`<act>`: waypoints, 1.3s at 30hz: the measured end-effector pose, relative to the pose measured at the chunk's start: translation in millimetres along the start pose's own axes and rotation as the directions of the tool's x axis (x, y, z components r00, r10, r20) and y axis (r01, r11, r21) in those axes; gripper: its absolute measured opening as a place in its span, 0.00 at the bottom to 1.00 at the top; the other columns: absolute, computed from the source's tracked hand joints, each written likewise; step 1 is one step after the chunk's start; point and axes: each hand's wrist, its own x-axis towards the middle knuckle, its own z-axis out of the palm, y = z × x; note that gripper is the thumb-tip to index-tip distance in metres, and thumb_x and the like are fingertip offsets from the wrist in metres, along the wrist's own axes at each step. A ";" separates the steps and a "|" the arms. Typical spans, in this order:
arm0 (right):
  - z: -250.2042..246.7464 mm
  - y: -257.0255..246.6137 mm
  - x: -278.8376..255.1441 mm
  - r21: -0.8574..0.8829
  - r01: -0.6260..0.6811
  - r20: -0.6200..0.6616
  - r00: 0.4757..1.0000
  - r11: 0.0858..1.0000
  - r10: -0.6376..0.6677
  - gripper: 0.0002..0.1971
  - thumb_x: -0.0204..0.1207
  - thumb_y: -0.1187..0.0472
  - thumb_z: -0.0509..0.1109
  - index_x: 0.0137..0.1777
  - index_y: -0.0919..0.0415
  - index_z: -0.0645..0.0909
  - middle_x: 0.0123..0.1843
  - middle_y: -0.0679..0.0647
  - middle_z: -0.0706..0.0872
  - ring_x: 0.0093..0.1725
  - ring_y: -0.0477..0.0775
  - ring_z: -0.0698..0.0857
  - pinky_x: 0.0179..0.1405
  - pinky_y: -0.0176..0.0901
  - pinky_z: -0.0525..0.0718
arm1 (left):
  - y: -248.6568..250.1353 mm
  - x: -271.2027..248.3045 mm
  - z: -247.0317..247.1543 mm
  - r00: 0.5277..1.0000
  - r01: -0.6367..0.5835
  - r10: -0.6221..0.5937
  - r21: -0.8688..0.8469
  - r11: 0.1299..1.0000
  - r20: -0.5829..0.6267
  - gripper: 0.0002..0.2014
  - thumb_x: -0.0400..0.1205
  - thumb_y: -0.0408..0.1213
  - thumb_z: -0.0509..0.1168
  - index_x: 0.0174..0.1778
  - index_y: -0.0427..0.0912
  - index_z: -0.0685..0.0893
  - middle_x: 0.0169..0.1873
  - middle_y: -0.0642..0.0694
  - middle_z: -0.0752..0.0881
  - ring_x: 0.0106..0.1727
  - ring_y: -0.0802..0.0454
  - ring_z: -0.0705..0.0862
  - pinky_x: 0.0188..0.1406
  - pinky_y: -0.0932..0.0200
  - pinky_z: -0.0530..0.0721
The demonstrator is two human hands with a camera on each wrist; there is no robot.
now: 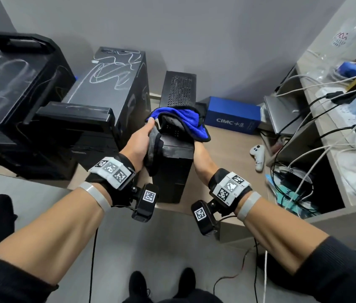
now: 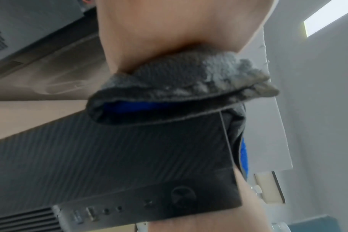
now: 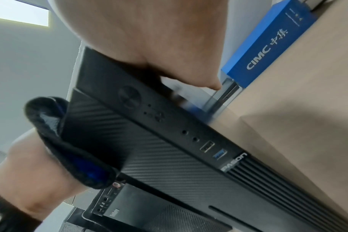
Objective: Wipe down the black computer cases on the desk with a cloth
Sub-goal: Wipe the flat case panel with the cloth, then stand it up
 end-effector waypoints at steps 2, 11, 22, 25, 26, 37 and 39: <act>-10.4 3.3 -2.1 0.069 0.018 -0.023 1.000 0.997 -0.017 0.37 0.73 0.30 0.55 0.73 0.54 0.80 0.72 0.52 0.84 0.72 0.52 0.81 0.80 0.59 0.71 | -0.9 -6.7 13.2 1.000 0.008 -0.008 0.004 1.000 0.014 0.26 0.89 0.55 0.59 0.69 0.34 0.84 0.67 0.37 0.85 0.68 0.42 0.84 0.75 0.49 0.78; -45.4 11.1 -23.1 0.292 0.134 -0.115 0.988 0.947 -0.105 0.35 0.72 0.34 0.65 0.74 0.54 0.79 0.73 0.51 0.84 0.75 0.52 0.80 0.81 0.59 0.70 | -13.2 -14.9 58.3 0.972 0.099 -0.078 -0.088 0.991 0.221 0.21 0.90 0.50 0.55 0.62 0.39 0.86 0.49 0.40 0.92 0.47 0.49 0.92 0.45 0.58 0.91; -127.8 -16.5 -1.7 0.079 0.122 -0.193 0.976 0.989 -0.105 0.28 0.76 0.41 0.64 0.73 0.53 0.80 0.71 0.51 0.85 0.73 0.50 0.80 0.81 0.55 0.71 | -24.2 21.7 128.3 0.945 0.132 -0.102 -0.078 0.988 0.310 0.25 0.91 0.51 0.51 0.74 0.37 0.80 0.60 0.38 0.87 0.57 0.46 0.88 0.58 0.56 0.87; -146.7 -10.0 -0.3 0.005 0.052 -0.202 0.978 0.999 -0.050 0.33 0.72 0.35 0.66 0.73 0.51 0.81 0.71 0.50 0.85 0.74 0.52 0.80 0.81 0.58 0.70 | -32.5 21.8 144.1 0.955 0.113 -0.101 -0.028 0.993 0.277 0.25 0.91 0.52 0.53 0.74 0.37 0.80 0.63 0.37 0.87 0.64 0.43 0.85 0.63 0.56 0.84; -150.0 -8.8 2.1 -0.041 0.036 -0.211 0.976 0.999 -0.044 0.34 0.73 0.34 0.66 0.75 0.52 0.79 0.73 0.50 0.83 0.74 0.52 0.79 0.81 0.57 0.69 | -34.0 21.8 146.0 0.964 0.098 -0.093 -0.010 0.995 0.250 0.26 0.91 0.52 0.54 0.74 0.37 0.80 0.65 0.37 0.86 0.67 0.42 0.85 0.65 0.55 0.83; -110.0 -49.1 -51.7 -0.768 0.136 -0.399 0.664 0.626 -0.632 0.34 0.70 0.53 0.66 0.77 0.64 0.71 0.74 0.60 0.75 0.76 0.60 0.70 0.77 0.46 0.59 | -54.2 2.3 65.7 0.996 -0.034 0.051 0.210 0.977 -0.078 0.11 0.88 0.40 0.62 0.46 0.40 0.85 0.43 0.36 0.89 0.45 0.40 0.88 0.51 0.43 0.87; -85.8 -57.9 -64.7 -0.814 0.329 -0.245 0.554 0.479 -0.796 0.28 0.70 0.55 0.68 0.71 0.61 0.77 0.67 0.57 0.78 0.70 0.57 0.73 0.75 0.47 0.65 | -39.0 -5.3 60.9 0.999 -0.038 0.037 0.101 0.994 0.006 0.11 0.88 0.39 0.61 0.53 0.36 0.84 0.46 0.33 0.88 0.43 0.40 0.88 0.55 0.42 0.87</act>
